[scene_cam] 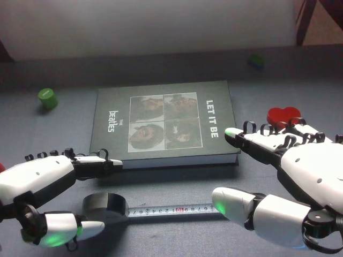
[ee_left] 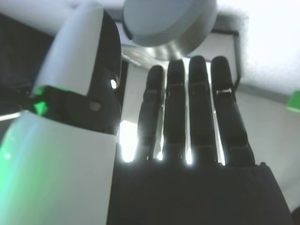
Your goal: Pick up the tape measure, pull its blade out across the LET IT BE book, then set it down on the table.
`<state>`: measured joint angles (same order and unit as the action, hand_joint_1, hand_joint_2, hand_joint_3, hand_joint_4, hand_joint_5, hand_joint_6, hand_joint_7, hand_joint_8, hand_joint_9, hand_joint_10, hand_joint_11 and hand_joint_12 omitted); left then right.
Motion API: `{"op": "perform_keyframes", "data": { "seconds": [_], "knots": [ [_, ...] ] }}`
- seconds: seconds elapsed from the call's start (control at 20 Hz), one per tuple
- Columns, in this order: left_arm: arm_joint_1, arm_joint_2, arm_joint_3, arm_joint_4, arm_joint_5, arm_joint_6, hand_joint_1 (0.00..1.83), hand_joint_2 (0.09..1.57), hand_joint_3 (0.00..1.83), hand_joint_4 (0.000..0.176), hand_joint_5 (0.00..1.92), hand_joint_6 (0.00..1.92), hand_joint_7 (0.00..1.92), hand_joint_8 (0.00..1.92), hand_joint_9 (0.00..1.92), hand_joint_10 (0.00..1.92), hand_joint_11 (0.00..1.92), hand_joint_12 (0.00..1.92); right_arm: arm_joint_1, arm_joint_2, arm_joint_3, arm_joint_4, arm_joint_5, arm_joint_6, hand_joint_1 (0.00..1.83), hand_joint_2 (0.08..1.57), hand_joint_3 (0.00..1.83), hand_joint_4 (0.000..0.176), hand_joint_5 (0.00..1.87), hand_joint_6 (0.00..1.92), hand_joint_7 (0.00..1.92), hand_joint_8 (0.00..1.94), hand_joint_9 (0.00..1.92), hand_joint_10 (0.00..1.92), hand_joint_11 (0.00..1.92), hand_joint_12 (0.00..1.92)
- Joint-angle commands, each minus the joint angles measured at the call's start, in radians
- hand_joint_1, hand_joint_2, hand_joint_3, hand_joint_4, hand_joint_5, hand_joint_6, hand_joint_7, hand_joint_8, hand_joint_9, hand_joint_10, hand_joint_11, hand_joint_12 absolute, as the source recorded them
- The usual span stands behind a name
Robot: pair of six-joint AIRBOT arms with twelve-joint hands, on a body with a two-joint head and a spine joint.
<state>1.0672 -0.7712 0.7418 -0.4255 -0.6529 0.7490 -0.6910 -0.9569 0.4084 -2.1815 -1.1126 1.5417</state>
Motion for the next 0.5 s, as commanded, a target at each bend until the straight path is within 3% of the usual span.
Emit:
{"op": "perform_keyframes", "data": {
  "seconds": [0.0,0.45],
  "knots": [
    [0.001,-0.008,0.006,0.017,-0.108,-0.007,1.06,1.12,0.01,0.0,0.35,0.0,0.4,0.01,0.39,0.0,0.16,0.7,0.006,0.002,-0.006,-0.085,-0.075,0.01,0.1,1.13,0.0,0.074,0.21,0.0,0.33,0.0,0.27,0.0,0.0,0.87],
    [0.032,-0.045,0.029,0.017,-0.122,0.002,1.06,1.12,0.0,0.0,0.36,0.0,0.39,0.0,0.39,0.0,0.15,0.69,0.005,0.001,-0.005,-0.092,-0.078,0.013,0.11,1.13,0.0,0.072,0.22,0.0,0.32,0.0,0.27,0.0,0.0,0.89]
  ]
}}
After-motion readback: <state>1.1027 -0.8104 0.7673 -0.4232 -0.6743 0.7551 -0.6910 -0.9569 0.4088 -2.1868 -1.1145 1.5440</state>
